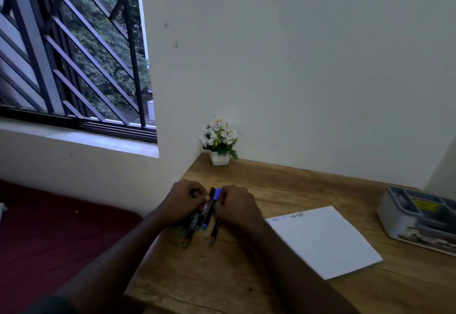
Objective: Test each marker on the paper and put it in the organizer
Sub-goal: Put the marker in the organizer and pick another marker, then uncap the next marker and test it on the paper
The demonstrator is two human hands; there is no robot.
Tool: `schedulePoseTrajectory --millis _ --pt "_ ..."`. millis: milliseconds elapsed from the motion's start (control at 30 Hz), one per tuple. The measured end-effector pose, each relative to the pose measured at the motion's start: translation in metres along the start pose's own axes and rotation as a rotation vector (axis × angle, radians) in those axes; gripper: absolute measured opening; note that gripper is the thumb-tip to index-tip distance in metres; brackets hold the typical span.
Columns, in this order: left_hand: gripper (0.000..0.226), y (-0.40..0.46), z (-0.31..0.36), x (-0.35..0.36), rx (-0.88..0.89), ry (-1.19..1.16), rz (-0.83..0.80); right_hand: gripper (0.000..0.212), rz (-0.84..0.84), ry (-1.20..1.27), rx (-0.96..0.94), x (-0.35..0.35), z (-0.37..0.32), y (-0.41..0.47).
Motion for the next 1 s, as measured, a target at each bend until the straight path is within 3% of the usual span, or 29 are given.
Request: schedulePoseTrajectory --millis 133,300,500,600,733,867,1000 --pt "0.006 0.001 -0.001 0.006 -0.016 -0.025 0.005 0.017 -0.001 -0.059 0.098 0.000 0.009 0.006" --pt "0.007 0.005 0.004 0.008 -0.004 -0.072 0.035 0.009 -0.092 0.164 0.197 -0.013 0.020 0.010" --pt "0.016 0.014 0.042 0.015 0.043 -0.468 0.127 0.022 -0.122 0.462 0.120 -0.063 0.015 -0.009" --pt "0.021 0.020 0.073 0.028 0.076 -0.646 0.083 0.026 -0.086 0.315 -0.042 -0.087 0.023 -0.015" --pt "0.013 0.025 0.114 0.057 0.155 -0.692 -0.026 0.029 -0.062 0.086 -0.320 -0.093 0.049 -0.021" --pt "0.009 0.030 0.130 0.092 0.144 -0.717 -0.092 0.035 0.141 -0.163 -0.338 -0.110 0.098 -0.027" --pt "0.006 0.040 0.141 0.124 0.156 -0.705 -0.172 0.025 0.163 -0.280 -0.271 -0.116 0.134 -0.033"
Point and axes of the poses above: each hand's wrist, its own y-axis towards the middle knuckle, its own x-axis out of the palm, z = x × y, the point moved 8 cm from there along y, towards the middle knuckle, and after that the axes turned 4 degrees about z, right-handed, at the moved point
